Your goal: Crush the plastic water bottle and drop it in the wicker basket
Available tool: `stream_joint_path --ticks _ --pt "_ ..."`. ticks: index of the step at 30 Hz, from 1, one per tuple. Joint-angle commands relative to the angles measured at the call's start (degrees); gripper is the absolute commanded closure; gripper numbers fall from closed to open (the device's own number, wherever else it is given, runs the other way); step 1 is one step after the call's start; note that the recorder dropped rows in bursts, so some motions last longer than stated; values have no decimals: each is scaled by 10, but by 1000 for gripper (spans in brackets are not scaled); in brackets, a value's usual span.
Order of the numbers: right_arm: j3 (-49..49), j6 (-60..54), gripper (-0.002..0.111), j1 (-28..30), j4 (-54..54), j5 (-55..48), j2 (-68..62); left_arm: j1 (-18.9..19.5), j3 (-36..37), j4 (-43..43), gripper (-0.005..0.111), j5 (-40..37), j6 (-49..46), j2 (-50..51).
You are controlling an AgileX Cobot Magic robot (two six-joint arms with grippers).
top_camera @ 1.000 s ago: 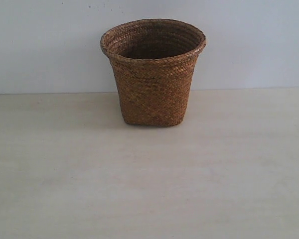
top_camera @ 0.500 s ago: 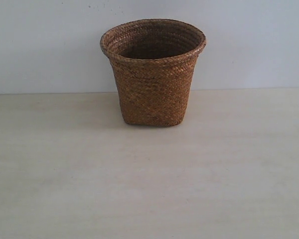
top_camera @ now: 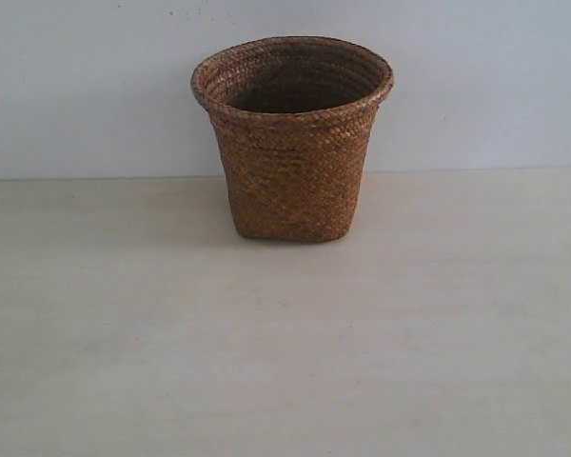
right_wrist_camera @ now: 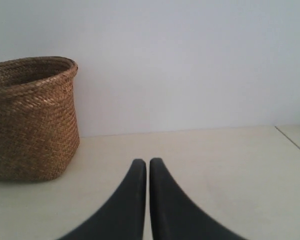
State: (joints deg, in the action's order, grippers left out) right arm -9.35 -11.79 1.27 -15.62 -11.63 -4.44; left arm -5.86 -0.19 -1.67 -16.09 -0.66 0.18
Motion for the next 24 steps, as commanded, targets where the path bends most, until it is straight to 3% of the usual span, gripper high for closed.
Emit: stream_joint_path --ticks 1,6,24 --pt "34 99 108 4 74 2 20 2 2 0 103 2 -3 -2" --pt "93 83 108 4 74 -1 44 2 2 0 103 2 -3 -2" --pt "93 83 108 4 102 -71 44 2 2 0 103 2 -3 -2"
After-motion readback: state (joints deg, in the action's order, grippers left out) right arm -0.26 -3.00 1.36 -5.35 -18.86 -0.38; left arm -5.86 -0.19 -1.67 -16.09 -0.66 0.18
